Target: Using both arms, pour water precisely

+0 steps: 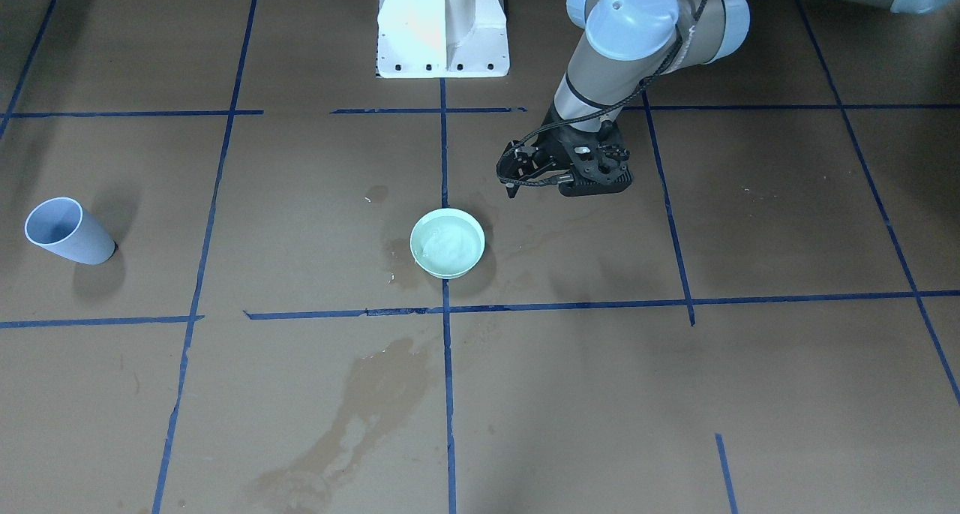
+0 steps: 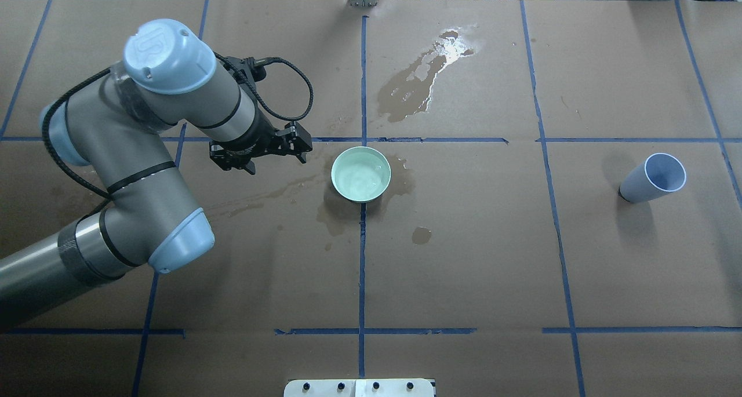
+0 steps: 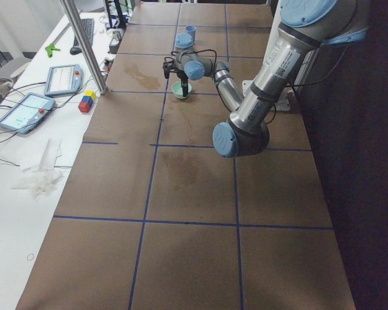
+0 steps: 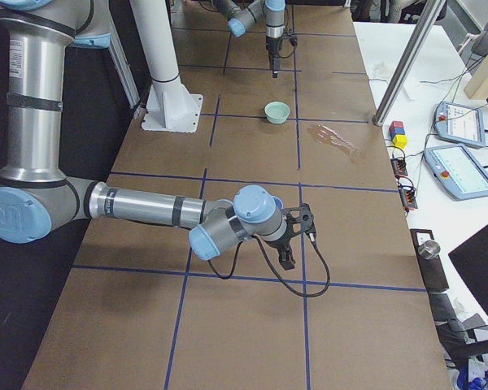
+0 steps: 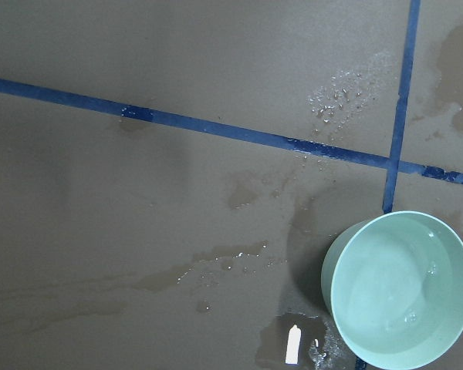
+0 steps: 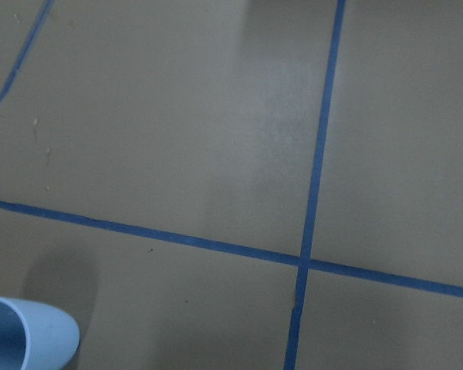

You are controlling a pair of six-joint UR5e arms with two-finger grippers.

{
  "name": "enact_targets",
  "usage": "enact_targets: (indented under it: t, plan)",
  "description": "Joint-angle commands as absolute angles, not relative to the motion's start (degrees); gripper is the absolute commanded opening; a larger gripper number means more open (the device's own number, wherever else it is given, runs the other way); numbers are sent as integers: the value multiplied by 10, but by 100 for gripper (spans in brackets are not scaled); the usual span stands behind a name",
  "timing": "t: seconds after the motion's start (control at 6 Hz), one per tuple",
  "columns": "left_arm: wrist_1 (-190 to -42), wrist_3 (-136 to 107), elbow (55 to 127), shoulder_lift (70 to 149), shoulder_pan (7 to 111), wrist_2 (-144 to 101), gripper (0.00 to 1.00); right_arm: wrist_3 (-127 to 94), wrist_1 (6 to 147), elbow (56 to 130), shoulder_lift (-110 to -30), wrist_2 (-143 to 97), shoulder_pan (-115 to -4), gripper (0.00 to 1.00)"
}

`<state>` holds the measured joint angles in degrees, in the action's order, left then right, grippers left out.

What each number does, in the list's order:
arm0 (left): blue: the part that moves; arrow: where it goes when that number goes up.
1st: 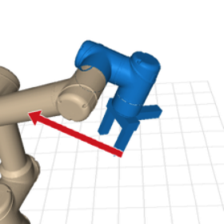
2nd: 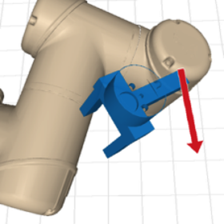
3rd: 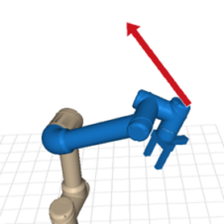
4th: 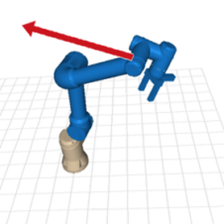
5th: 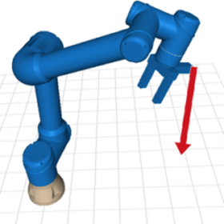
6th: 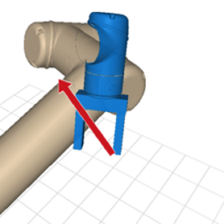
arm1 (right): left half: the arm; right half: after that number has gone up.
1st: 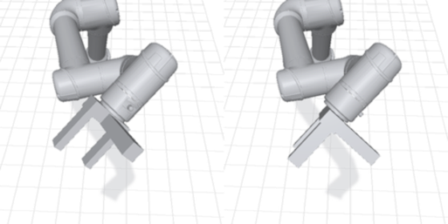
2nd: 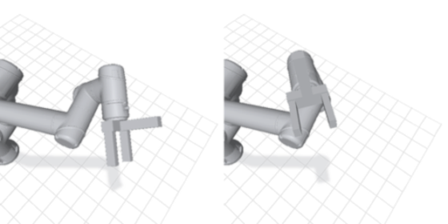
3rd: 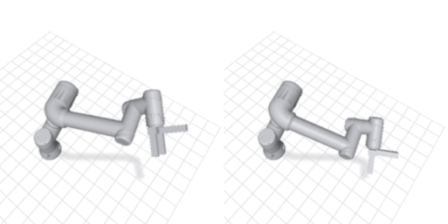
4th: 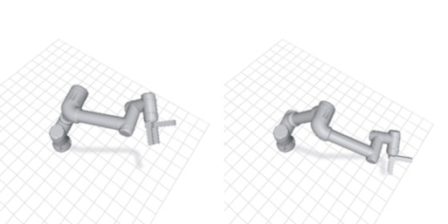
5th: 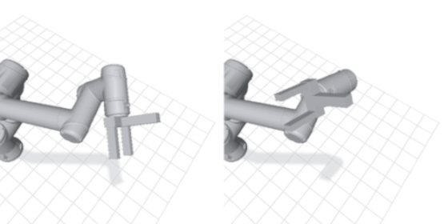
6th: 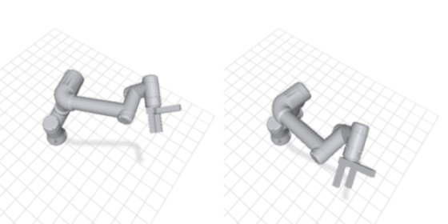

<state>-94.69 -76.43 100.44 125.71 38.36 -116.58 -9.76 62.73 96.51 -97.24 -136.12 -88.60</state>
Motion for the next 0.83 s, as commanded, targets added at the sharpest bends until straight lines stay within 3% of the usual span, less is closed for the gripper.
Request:
enact_targets:
  t: [0.0, 0.17, 0.67]
  plan:
    - [-989, -783, 964, 1266, 379, -1159, 100, 76, 960, 1079, -966, -1352, -904, 100]
    - [-1024, -791, 942, 1267, 379, -1155, 100, 79, 966, 1078, -1006, -1346, -905, 100]
    - [-1071, -850, 859, 1321, 333, -1082, 100, 74, 967, 1075, -1014, -1347, -905, 100]
